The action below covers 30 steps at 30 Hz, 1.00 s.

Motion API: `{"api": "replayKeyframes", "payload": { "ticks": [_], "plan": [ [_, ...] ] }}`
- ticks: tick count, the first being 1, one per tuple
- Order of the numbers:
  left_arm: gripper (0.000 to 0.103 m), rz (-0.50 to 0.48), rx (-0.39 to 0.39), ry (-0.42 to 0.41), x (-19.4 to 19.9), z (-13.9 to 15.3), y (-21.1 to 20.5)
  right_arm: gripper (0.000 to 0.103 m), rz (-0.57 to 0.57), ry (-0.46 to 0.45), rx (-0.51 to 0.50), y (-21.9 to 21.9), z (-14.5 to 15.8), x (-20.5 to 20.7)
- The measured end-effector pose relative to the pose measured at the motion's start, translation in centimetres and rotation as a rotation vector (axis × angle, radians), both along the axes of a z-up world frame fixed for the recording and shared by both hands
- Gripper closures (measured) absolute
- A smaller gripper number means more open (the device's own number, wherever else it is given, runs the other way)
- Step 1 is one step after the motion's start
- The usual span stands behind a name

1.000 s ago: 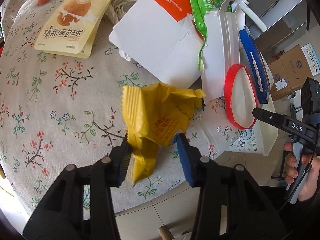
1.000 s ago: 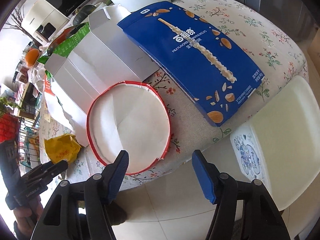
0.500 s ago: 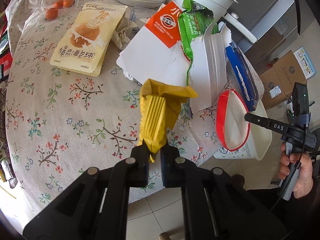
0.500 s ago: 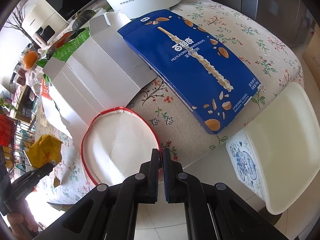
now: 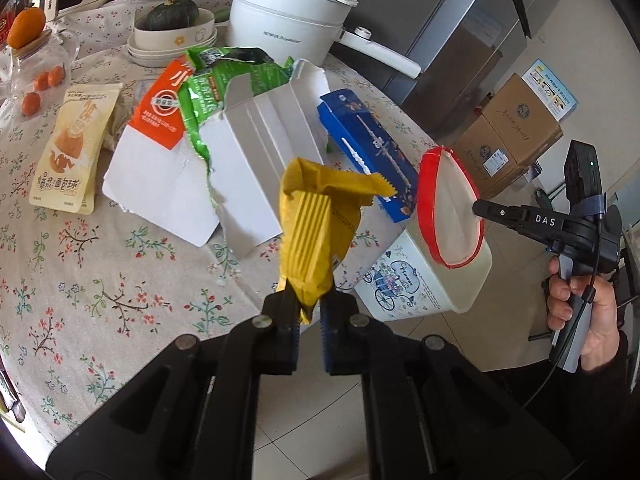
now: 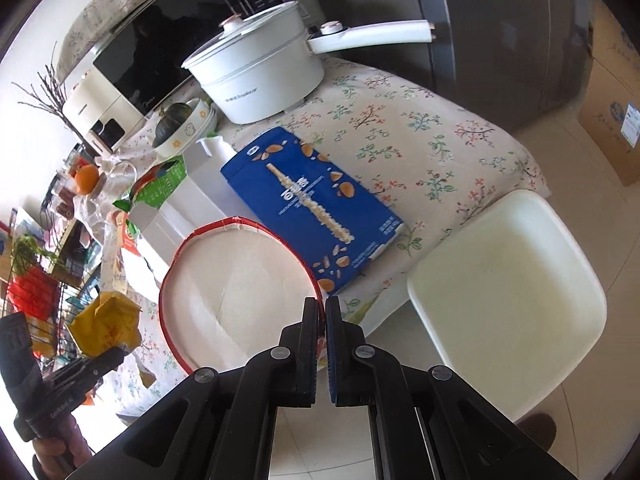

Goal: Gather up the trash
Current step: 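Grasp the red-rimmed paper lid with the right gripper while the left lifts the wrapper, then carry both items over the white bin and open both grippers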

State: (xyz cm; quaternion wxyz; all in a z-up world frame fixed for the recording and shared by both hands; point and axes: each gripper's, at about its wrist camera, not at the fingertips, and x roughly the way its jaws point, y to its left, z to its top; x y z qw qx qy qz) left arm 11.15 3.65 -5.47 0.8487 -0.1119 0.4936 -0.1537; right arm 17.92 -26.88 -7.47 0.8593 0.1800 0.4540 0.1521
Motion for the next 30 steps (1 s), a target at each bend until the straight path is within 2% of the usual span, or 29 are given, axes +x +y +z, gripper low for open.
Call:
{"api": "replayKeyframes", "payload": {
  "ticks": [3,9,14,21,26,28,29,30],
  "plan": [
    [0.094,-0.089,-0.006,-0.023,0.4,0.5,-3.9,0.099,-0.09,0.007,0.01,-4.5,-0.3,-0.2],
    [0.094,-0.254,-0.001,-0.029,2.0,-0.5,-12.5,0.099,-0.247,0.03,0.003,-12.9,-2.0,-0.9],
    [0.094,-0.351,0.025,-0.044,2.7,-1.7,-18.1,0.098,-0.337,0.065,-0.01,-17.7,-3.9,-2.1],
    [0.093,-0.382,0.036,-0.049,5.1,-4.7,-24.2,0.098,-0.416,0.127,-0.042,-22.0,-6.7,-3.2],
    [0.092,-0.383,0.066,-0.045,6.2,-7.0,-26.9,0.098,-0.436,0.162,-0.062,-23.5,-8.2,-3.6],
    [0.089,-0.38,0.073,-0.055,6.4,-7.5,-27.5,0.098,-0.435,0.168,-0.067,-23.7,-8.4,-3.7],
    [0.079,-0.368,0.08,-0.061,6.4,-7.6,-27.6,0.098,-0.434,0.169,-0.069,-23.7,-8.4,-3.7],
    [0.062,-0.356,0.087,-0.06,6.5,-7.6,-27.6,0.098,-0.432,0.169,-0.071,-23.7,-8.4,-3.8]
  ]
}}
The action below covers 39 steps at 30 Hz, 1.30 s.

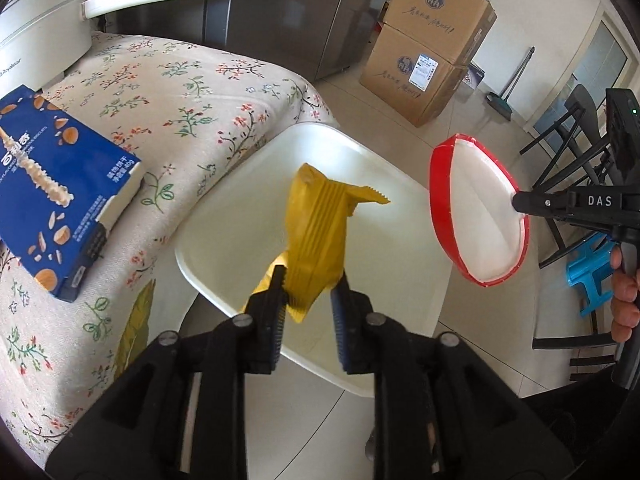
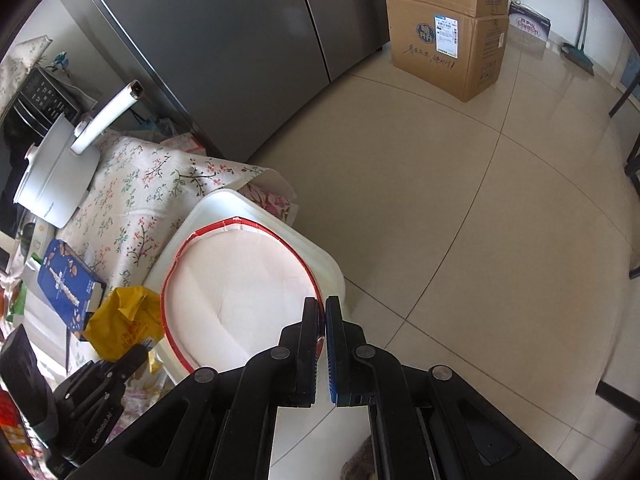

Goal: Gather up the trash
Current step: 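Carry both items over the white bin and open both grippers, then reach the left gripper to the white cardboard and close on it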

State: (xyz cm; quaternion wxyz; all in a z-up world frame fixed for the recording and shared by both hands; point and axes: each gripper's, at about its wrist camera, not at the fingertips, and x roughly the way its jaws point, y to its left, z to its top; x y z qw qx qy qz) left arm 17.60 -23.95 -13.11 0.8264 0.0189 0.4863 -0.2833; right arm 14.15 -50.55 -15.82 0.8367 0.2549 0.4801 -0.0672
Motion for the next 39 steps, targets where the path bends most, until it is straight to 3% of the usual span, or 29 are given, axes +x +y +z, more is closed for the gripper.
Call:
{"api": "replayKeyframes", "payload": {
  "ticks": [3,9,20,21,22,23,25,33,39],
  "plan": [
    [0.03,0.043,0.008,-0.019,-0.1,0.2,0.5,0.098,0.004,-0.005,-0.011,0.3,0.3,0.1],
    [0.022,0.077,0.02,-0.025,-0.4,1.0,1.9,0.098,0.007,-0.009,-0.024,0.7,0.4,0.6],
    [0.02,0.107,0.075,-0.068,-1.6,2.5,4.3,0.094,0.017,-0.007,-0.019,1.8,0.8,2.4],
    [0.019,0.108,0.08,-0.075,-1.7,2.7,4.6,0.091,0.021,-0.006,-0.009,2.0,0.8,2.6],
    [0.019,0.11,0.088,-0.081,-1.8,2.8,4.9,0.077,0.024,0.0,-0.004,2.1,0.8,2.8],
    [0.019,0.111,0.095,-0.085,-1.9,2.9,5.2,0.055,0.021,0.0,0.002,2.3,0.9,2.9],
    [0.019,0.119,0.104,-0.09,-1.9,3.2,5.9,0.039,0.016,-0.028,0.014,2.5,1.6,2.7],
    [0.018,0.175,0.124,-0.115,-2.6,4.6,9.9,0.036,0.068,-0.071,-0.01,4.9,3.8,2.8],
    [0.018,0.278,0.132,-0.114,-2.5,5.5,15.1,0.034,0.1,-0.09,-0.012,7.4,5.3,3.6]
  ]
}}
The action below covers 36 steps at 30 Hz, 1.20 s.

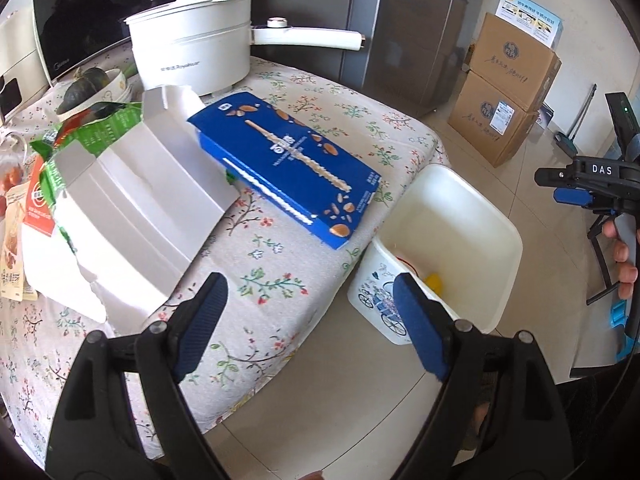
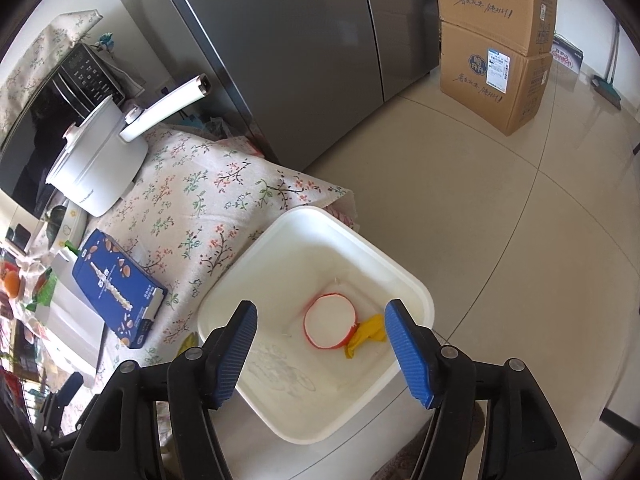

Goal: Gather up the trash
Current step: 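Reach the left gripper to the white cardboard and close on it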

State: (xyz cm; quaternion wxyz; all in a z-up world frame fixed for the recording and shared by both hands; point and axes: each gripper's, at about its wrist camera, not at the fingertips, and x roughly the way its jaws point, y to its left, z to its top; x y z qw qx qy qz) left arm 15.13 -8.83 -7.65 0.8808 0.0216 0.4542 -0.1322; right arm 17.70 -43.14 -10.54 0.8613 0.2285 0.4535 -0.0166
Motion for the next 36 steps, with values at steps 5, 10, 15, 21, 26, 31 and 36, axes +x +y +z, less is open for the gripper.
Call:
{"api": "replayKeyframes", "payload": {
  "ticks": [5,10,15,21,26,31,36],
  "plan": [
    [0.018,0.1,-0.004,-0.002,0.1,0.4,4.7,0.032,0.065,-0.02,-0.022,3.4,1.5,1.0],
    [0.018,0.197,-0.007,-0.007,0.0,0.9,9.2,0.03,0.138,-0.042,-0.028,7.5,2.8,1.9],
    [0.018,0.257,-0.011,-0.012,0.1,1.1,13.0,0.029,0.205,-0.049,-0.045,11.6,3.4,2.9],
    [0.018,0.241,-0.035,-0.023,1.6,1.6,15.5,0.027,0.339,-0.041,-0.111,17.0,3.0,4.7],
    [0.019,0.101,-0.015,-0.078,3.2,2.5,14.6,0.019,0.569,-0.079,-0.287,22.4,2.6,6.0],
    [0.024,-0.004,0.071,-0.093,5.8,2.7,13.7,0.011,0.684,-0.091,-0.344,24.2,1.4,7.6],
    [0.054,-0.003,0.029,-0.07,7.6,2.0,14.2,0.011,0.728,-0.047,-0.356,24.7,-0.4,9.4]
  ]
}}
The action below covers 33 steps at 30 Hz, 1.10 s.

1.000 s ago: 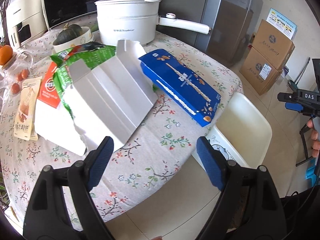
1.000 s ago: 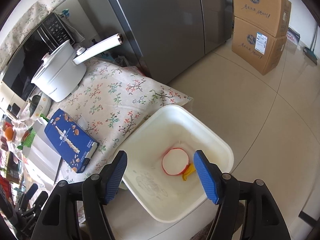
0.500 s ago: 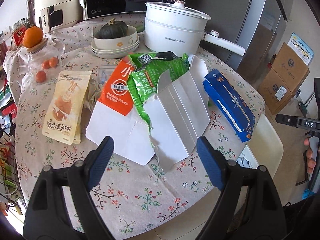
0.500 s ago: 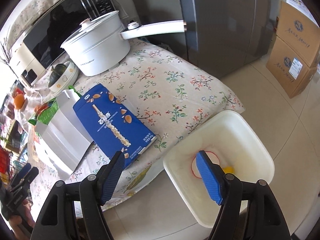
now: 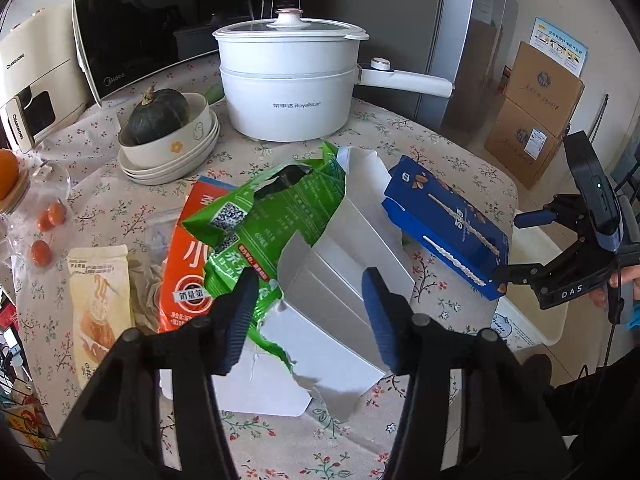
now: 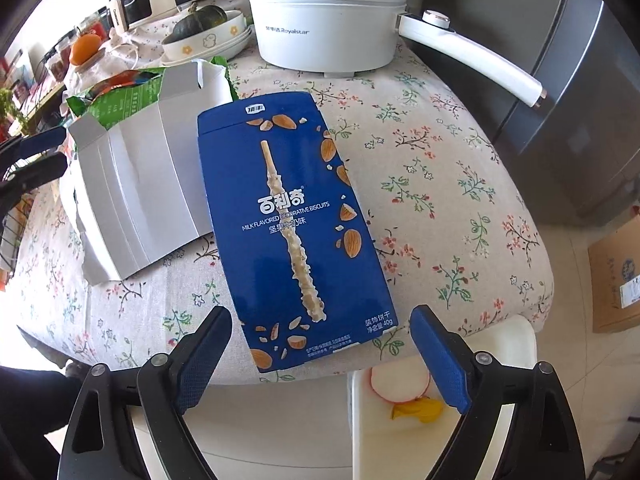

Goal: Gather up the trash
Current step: 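Reach the left gripper to the white cardboard and close on it, then grasp the blue biscuit box with the right gripper while the left holds cardboard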

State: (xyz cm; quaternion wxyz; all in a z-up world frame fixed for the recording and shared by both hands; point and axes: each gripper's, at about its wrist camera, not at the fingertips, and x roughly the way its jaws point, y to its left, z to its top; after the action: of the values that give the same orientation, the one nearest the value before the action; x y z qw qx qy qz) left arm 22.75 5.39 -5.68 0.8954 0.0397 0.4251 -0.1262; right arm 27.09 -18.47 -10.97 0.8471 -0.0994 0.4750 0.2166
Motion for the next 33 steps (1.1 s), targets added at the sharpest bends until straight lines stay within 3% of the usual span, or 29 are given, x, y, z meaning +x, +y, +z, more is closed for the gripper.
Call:
{"api": "replayKeyframes", "payload": {
  "ticks": [7,9,12,21,22,26,31,33],
  "plan": [
    [0.081,0.056,-0.001,-0.008,0.7,-0.8,0.5,0.006,0.036,0.029,0.025,1.1,-1.1,2.2],
    [0.097,0.07,-0.015,-0.006,0.8,-0.8,0.7,0.006,0.053,0.037,0.016,1.6,-1.5,2.5],
    [0.098,0.072,-0.03,-0.015,0.4,-0.5,0.7,0.005,0.051,0.016,-0.037,2.6,-2.0,2.9],
    [0.102,0.094,-0.054,-0.05,-1.9,1.7,-0.8,0.005,-0.015,0.009,-0.014,2.3,-2.1,3.3],
    [0.102,0.095,-0.059,-0.051,-2.3,1.9,-1.0,0.008,-0.012,-0.001,-0.019,2.3,-1.9,2.7],
    [0.102,0.114,-0.087,-0.052,-3.5,2.4,-1.1,0.044,0.017,-0.029,0.023,2.3,0.2,0.9],
    [0.102,0.158,-0.112,-0.08,-4.8,3.2,-1.0,0.065,-0.036,-0.088,0.043,1.1,2.4,-0.3],
    [0.102,0.172,-0.114,-0.094,-5.4,3.5,-1.0,0.069,-0.082,-0.103,0.054,0.2,2.9,-0.2]
  ]
}}
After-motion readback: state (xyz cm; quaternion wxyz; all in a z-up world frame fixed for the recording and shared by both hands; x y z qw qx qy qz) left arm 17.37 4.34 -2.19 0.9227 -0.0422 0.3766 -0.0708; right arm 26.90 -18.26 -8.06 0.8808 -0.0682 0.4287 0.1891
